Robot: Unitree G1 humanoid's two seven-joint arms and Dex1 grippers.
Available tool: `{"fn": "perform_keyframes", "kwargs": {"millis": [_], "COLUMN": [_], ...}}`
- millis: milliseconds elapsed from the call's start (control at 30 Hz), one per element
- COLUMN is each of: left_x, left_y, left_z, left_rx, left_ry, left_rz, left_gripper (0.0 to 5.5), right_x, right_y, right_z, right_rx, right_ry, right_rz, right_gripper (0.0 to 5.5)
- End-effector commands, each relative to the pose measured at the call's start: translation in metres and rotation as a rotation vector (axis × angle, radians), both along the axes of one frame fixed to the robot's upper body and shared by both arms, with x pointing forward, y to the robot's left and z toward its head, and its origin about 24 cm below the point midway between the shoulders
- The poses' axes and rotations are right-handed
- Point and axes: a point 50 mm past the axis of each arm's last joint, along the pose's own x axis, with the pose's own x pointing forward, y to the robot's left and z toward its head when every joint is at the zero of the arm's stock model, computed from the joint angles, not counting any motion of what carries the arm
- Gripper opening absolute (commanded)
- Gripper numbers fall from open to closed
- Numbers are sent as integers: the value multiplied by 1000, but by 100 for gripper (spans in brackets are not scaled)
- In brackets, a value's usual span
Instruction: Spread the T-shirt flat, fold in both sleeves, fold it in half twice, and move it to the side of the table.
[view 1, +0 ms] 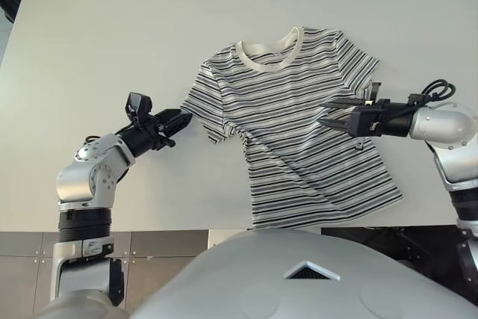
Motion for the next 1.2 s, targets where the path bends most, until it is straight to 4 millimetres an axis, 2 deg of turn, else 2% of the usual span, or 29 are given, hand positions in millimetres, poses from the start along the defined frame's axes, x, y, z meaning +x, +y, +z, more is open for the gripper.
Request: {"fn": "perform_keyframes", "kwargs": {"millis": [33, 333, 633, 700, 867, 1200], "left_x": [5, 18, 28, 30, 31, 49], "left_y": [-5, -20, -38, -44, -59, -104], "left_z": [-7, -2, 33, 37, 40, 43], "left_rx": [-23, -75, -147, -164, -211, -361], "left_ry": [38, 4, -127, -138, -139, -149], "left_rz": [36, 53, 15, 1, -27, -56], "left_gripper": [166, 13, 13, 13, 13, 13], "right_x": [3, 3, 9, 15, 28, 58], "right_y": [0, -2, -3, -8, -19, -44], "right_z": [2, -2, -3, -5, -9, -3], "right_rx": [-6, -25, -16, -13, -11, 133], "right_ry": [-19, -28, -38, -46, -57, -100], "right_rz": [-3, -20, -42, -96, -179, -501], "right_gripper": [132, 132, 132, 132, 132, 132]}}
